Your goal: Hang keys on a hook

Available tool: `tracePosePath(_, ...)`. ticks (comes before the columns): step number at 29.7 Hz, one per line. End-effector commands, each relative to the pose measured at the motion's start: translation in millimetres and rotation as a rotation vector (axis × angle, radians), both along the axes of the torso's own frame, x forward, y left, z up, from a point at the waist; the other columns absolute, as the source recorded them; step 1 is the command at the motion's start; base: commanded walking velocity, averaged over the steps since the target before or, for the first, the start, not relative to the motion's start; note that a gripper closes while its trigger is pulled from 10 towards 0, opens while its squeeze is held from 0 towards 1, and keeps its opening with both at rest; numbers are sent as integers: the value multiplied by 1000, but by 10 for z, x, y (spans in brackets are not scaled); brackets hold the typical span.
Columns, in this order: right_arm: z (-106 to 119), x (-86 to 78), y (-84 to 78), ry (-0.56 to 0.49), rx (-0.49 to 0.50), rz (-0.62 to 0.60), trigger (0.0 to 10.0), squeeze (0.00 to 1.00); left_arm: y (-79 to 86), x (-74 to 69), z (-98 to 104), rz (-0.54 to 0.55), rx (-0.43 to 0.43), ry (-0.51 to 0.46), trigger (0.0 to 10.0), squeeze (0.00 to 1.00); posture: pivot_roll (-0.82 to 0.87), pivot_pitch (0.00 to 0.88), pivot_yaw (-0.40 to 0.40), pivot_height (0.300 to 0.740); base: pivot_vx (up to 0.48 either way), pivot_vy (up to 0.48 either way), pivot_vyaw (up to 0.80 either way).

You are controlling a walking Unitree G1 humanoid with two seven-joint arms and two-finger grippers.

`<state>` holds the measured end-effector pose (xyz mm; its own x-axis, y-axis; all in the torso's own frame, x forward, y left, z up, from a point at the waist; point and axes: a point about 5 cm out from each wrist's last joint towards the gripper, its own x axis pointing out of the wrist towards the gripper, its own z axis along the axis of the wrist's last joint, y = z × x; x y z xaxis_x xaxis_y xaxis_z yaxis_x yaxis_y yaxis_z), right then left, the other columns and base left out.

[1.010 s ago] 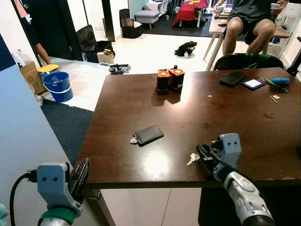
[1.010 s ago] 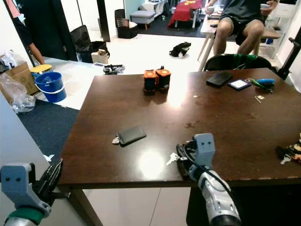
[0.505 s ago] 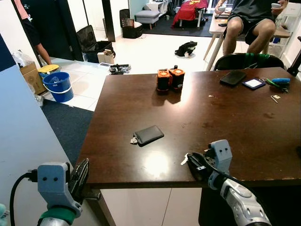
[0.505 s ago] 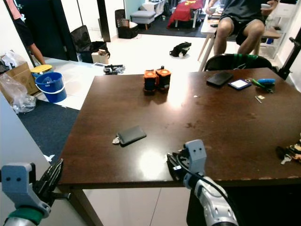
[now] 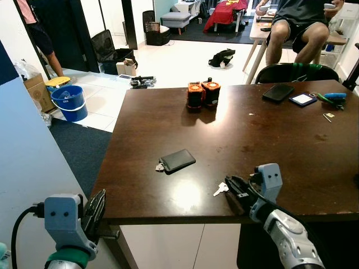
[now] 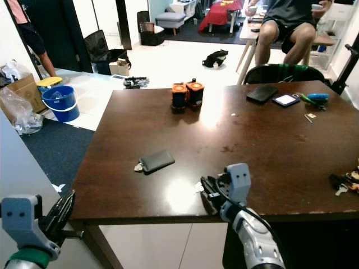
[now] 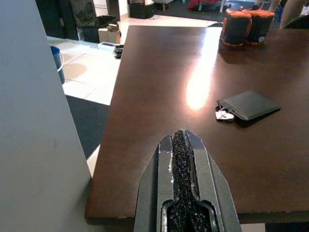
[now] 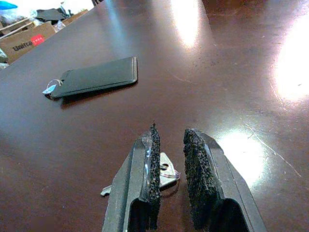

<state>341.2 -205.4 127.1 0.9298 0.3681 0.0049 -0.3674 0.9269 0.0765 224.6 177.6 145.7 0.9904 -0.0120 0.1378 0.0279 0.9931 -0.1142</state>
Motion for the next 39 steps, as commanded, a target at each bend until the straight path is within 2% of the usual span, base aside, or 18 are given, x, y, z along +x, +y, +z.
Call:
tracePosePath(1,-75,-25,-8,35,-11,0,10000,0,33,-24,-34,10,2,22,10000,0,-47,74,162,740,0,0,0)
tracePosePath(12,-122,-32,7,66,-28,12,10000,0,28,-23,-40,8,1,24,10000,0,-49,72,160,740,0,0,0)
tracePosePath(13,-130,-33,11,69,-31,13,4980,0,26,-23,-41,8,1,24,10000,0,-49,72,160,740,0,0,0)
tracePosePath(16,-133,-34,18,70,-31,15,4824,0,25,-23,-41,8,1,23,10000,0,-49,72,160,740,0,0,0)
tracePosePath(17,-135,-34,25,70,-33,15,10000,0,24,-23,-41,9,0,23,10000,0,-49,72,160,740,0,0,0)
tracePosePath(39,-184,-54,57,86,-49,30,10000,0,27,-35,-43,12,1,25,10000,0,-45,73,157,740,0,0,0)
